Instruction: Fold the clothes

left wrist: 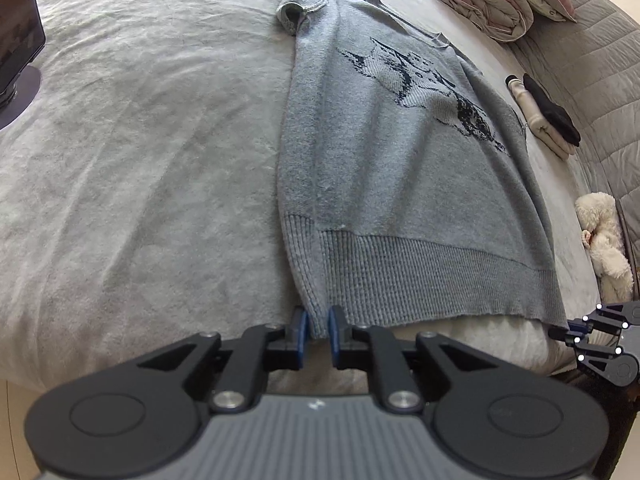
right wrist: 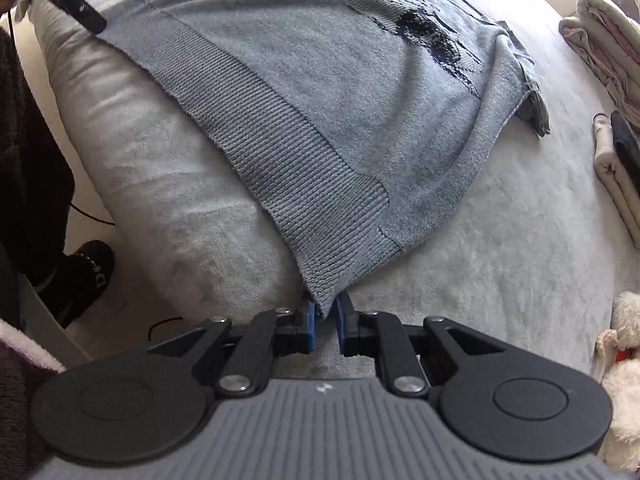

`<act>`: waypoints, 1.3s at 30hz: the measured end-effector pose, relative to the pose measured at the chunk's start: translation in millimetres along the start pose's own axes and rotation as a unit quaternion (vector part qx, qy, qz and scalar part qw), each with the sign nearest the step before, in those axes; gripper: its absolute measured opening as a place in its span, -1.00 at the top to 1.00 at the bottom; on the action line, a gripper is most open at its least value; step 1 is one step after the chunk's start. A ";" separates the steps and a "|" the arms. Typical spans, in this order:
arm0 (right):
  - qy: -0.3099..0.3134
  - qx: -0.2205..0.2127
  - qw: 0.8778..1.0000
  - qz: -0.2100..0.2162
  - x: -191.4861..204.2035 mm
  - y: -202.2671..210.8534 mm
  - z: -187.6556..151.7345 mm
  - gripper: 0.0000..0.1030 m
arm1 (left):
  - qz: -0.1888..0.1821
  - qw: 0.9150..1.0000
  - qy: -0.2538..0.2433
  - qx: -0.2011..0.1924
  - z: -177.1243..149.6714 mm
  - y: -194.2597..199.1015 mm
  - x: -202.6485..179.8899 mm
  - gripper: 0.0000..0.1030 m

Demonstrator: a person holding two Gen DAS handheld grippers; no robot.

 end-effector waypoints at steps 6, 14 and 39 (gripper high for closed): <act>-0.130 -0.059 0.984 0.104 -37.6 18.4 2.4 -0.22 | 0.004 1.000 -0.003 -0.016 11.7 9.8 -2.8 0.28; -0.304 -0.142 0.924 0.182 -104.6 28.5 11.8 -0.22 | 0.026 0.998 0.005 -0.052 50.7 20.7 -23.7 0.16; -0.507 -0.385 0.706 0.312 -311.9 -75.8 75.0 0.34 | 0.011 0.993 -0.030 -0.115 229.7 -111.7 -276.5 0.09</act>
Point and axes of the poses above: each gripper's, at about its wrist camera, not at the fingertips, and y roughly against the way its jaws point, x to its left, z to its top, the point moved 3 cm from there along -y, roughly the way its jaws point, and after that the axes turned 8 degrees about z, right-handed, at the moved point
